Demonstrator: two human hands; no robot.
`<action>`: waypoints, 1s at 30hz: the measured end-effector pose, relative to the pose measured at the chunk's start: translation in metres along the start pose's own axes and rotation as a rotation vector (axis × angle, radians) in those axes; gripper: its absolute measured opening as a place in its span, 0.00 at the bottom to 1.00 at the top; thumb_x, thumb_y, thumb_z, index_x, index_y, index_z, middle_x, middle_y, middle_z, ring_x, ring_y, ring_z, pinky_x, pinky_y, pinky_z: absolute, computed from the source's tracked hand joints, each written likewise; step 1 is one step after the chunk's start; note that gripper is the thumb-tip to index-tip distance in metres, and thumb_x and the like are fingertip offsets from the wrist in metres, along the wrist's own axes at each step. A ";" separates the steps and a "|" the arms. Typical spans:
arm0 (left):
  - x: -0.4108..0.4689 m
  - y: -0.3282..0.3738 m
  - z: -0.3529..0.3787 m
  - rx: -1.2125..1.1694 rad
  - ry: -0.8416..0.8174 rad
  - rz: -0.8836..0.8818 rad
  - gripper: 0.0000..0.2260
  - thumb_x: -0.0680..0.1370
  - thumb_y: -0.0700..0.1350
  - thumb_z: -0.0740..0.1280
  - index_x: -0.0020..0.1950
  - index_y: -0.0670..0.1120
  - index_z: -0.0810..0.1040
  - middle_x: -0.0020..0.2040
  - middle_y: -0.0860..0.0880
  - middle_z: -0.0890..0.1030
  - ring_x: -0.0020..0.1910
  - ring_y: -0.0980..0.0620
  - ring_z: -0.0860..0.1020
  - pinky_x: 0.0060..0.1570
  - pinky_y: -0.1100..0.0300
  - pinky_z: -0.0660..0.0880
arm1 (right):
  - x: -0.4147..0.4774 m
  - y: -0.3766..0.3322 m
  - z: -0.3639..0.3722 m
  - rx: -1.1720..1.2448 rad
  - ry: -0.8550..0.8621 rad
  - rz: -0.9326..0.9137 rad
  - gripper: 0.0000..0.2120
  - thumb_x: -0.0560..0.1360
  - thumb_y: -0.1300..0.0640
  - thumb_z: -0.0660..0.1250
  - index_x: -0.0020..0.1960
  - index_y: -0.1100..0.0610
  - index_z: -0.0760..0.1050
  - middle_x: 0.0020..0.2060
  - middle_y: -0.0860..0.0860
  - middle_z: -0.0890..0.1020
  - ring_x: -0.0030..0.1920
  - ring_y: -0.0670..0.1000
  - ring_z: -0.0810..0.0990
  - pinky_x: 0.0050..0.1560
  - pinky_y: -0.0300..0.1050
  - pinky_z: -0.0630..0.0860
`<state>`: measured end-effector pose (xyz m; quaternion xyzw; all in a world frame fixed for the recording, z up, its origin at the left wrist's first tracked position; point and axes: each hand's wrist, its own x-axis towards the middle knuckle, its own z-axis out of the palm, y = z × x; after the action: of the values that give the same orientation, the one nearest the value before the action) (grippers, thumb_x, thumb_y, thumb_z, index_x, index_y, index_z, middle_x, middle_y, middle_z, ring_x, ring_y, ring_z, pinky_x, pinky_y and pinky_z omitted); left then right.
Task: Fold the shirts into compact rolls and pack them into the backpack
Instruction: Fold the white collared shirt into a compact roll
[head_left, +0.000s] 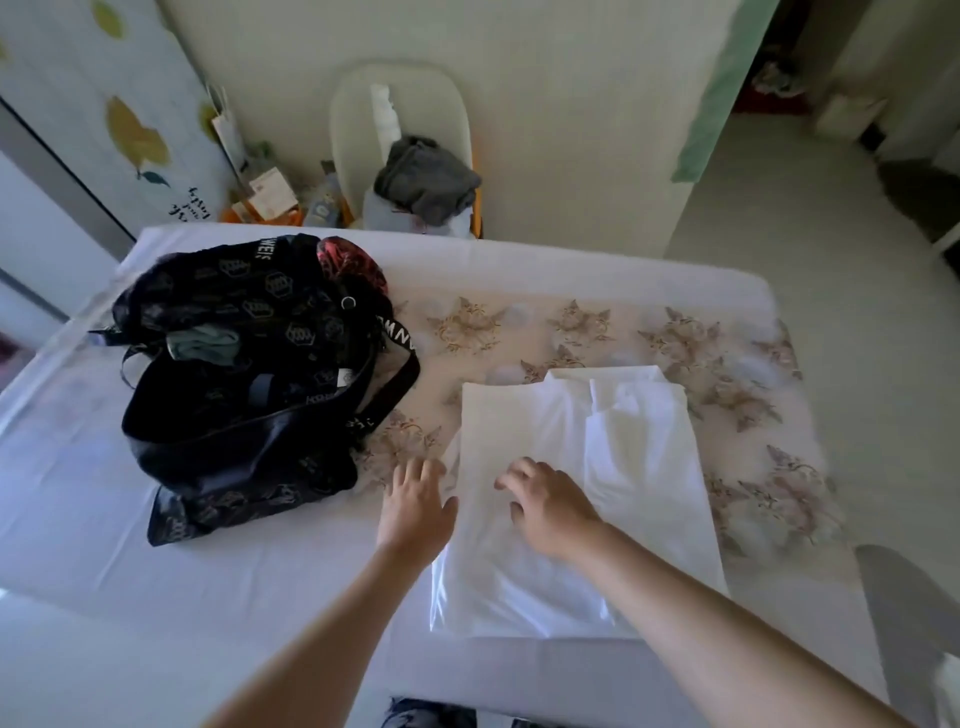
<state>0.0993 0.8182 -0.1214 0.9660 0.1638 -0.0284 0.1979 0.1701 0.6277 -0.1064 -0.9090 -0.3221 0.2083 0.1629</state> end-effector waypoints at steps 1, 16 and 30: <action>-0.002 -0.011 -0.004 0.018 -0.050 -0.045 0.19 0.73 0.50 0.70 0.61 0.46 0.72 0.60 0.47 0.72 0.62 0.43 0.68 0.61 0.48 0.70 | 0.007 -0.010 0.002 0.027 -0.023 -0.014 0.17 0.80 0.59 0.58 0.68 0.52 0.72 0.67 0.48 0.70 0.63 0.55 0.73 0.63 0.49 0.69; 0.027 -0.082 -0.060 -0.403 -0.112 -0.325 0.13 0.79 0.58 0.62 0.56 0.53 0.79 0.48 0.50 0.83 0.48 0.48 0.80 0.46 0.55 0.77 | 0.131 -0.070 0.017 0.055 0.074 0.049 0.10 0.80 0.54 0.61 0.57 0.57 0.77 0.54 0.53 0.76 0.55 0.58 0.78 0.52 0.50 0.75; -0.004 -0.094 -0.051 -0.238 0.167 -0.348 0.12 0.75 0.42 0.67 0.57 0.48 0.70 0.48 0.49 0.78 0.44 0.44 0.77 0.36 0.52 0.73 | 0.099 -0.069 0.058 -0.072 0.245 -0.132 0.07 0.76 0.54 0.66 0.51 0.51 0.80 0.51 0.49 0.80 0.52 0.55 0.78 0.52 0.50 0.70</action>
<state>0.0641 0.9187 -0.1086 0.8922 0.3458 0.0374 0.2882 0.1757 0.7526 -0.1539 -0.9097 -0.3660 0.0731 0.1818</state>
